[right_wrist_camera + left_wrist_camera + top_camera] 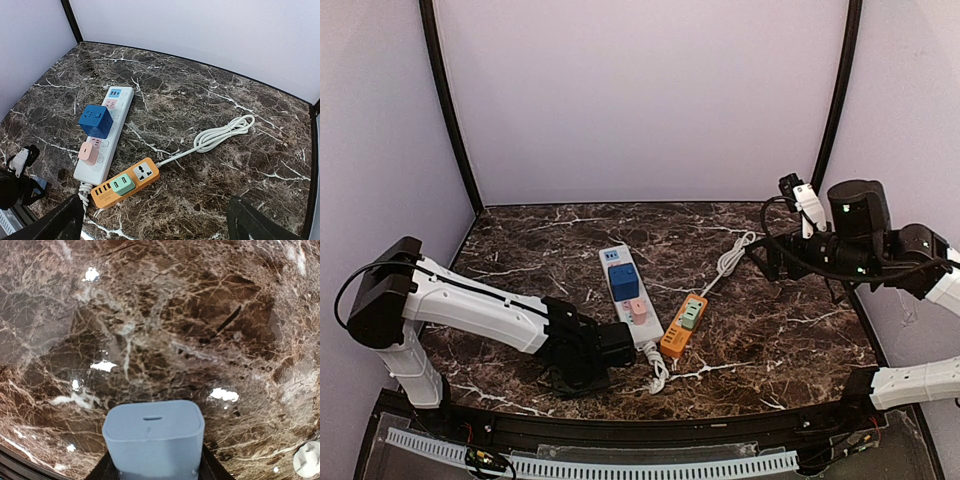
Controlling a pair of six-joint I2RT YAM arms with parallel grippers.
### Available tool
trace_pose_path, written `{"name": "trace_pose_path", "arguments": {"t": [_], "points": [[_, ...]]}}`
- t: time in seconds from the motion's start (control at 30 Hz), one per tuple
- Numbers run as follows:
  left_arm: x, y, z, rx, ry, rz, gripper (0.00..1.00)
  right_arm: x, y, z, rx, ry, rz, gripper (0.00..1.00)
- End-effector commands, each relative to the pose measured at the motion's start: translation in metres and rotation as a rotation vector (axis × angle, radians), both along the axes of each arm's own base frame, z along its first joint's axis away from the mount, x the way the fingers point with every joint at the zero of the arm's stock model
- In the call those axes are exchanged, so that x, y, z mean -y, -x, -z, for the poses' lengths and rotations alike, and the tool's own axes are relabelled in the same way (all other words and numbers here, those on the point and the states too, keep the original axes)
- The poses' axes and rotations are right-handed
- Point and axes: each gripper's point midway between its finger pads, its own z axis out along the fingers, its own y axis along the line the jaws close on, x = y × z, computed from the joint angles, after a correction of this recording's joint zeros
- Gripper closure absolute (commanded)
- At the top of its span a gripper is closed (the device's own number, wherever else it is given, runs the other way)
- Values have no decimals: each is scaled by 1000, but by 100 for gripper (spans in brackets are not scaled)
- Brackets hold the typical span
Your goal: Insert the plug
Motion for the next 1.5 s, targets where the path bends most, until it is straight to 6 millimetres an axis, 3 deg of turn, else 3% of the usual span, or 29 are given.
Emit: {"name": "trace_pose_path", "arguments": {"t": [0.0,0.17,0.33,0.5,0.6,0.7,0.97,1.17,1.33,1.47], "points": [[-11,-2,12,33,-55,24,55,1,-5,-10,4,-27,29,1],[-9,-2,19,28,-55,41,53,-2,-6,-8,-15,-28,32,1],[-9,-4,18,38,-73,85,78,-2,-6,-8,-25,-25,34,1],[-4,-13,0,82,-98,171,81,1,-4,-10,-34,-18,40,1],[10,-24,-22,140,-106,282,84,4,-2,-11,-41,-2,42,1],[24,-32,-44,186,-82,353,98,10,2,-8,-58,24,43,1],[41,-54,-110,346,-72,571,99,8,12,-11,-114,1,20,1],[65,-64,-152,480,-40,825,99,-18,18,-14,-215,-50,-64,1],[100,-56,-179,580,100,1046,99,-35,25,-12,-307,-87,-110,1],[124,-51,-207,712,197,1187,99,-55,38,-22,-360,-141,-220,1]]}}
